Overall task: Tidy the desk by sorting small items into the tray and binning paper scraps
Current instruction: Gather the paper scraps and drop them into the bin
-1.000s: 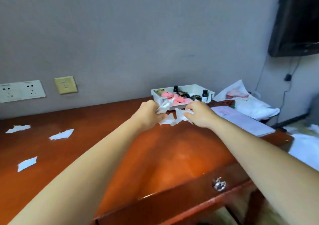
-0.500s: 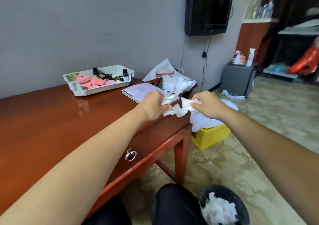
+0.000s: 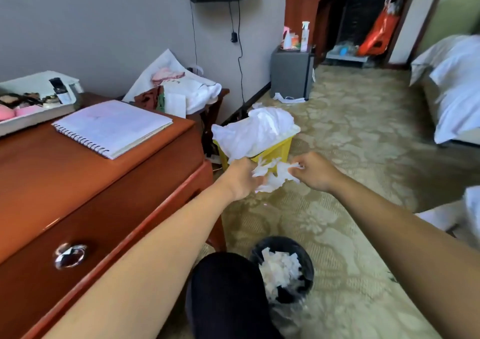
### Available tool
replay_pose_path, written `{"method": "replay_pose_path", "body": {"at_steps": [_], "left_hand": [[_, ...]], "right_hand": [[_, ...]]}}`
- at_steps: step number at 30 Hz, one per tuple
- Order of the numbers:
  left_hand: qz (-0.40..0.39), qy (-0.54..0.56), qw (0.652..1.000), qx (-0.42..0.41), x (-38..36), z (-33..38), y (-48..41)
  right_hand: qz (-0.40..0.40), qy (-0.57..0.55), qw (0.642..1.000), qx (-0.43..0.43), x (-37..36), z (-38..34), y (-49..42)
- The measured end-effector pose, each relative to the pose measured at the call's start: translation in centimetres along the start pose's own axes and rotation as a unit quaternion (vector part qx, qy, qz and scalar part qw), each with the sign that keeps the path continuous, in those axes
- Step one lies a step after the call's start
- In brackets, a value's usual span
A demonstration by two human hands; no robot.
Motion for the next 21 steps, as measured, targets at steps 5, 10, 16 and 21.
{"method": "replay_pose_path", "body": {"at_steps": [5, 10, 16, 21], "left_hand": [[-0.068, -0.03, 0.996, 0.051, -7.0, -3.3, -3.2], [-0.114, -0.041, 0.986, 0.111, -15.0, -9.0, -5.2], [-0.152, 0.033, 0.963, 0.222, -23.4, -15.4, -6.3], [-0.187, -0.007, 0.948, 0.256, -27.2, -17.8, -6.6]], "right_hand": [[-0.056, -0.008, 0.996, -0.069, -5.8, 6.7, 0.1], [-0.12, -0.024, 0.983, -0.14, -13.1, 12.5, 1.1], [-0.179, -0.032, 0.965, -0.19, -20.4, 17.5, 2.9], [-0.228, -0.009, 0.939, -0.256, -24.2, 20.6, 4.4]]}}
Point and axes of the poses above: each hand's wrist, its own y-axis away from the middle knuckle, its own x-axis out of the back of the hand, z = x × y, the point moved 8 cm from there along -y, towards the middle knuckle, and after that the axes turned 1 degree about -z, right-handed, at the moved point
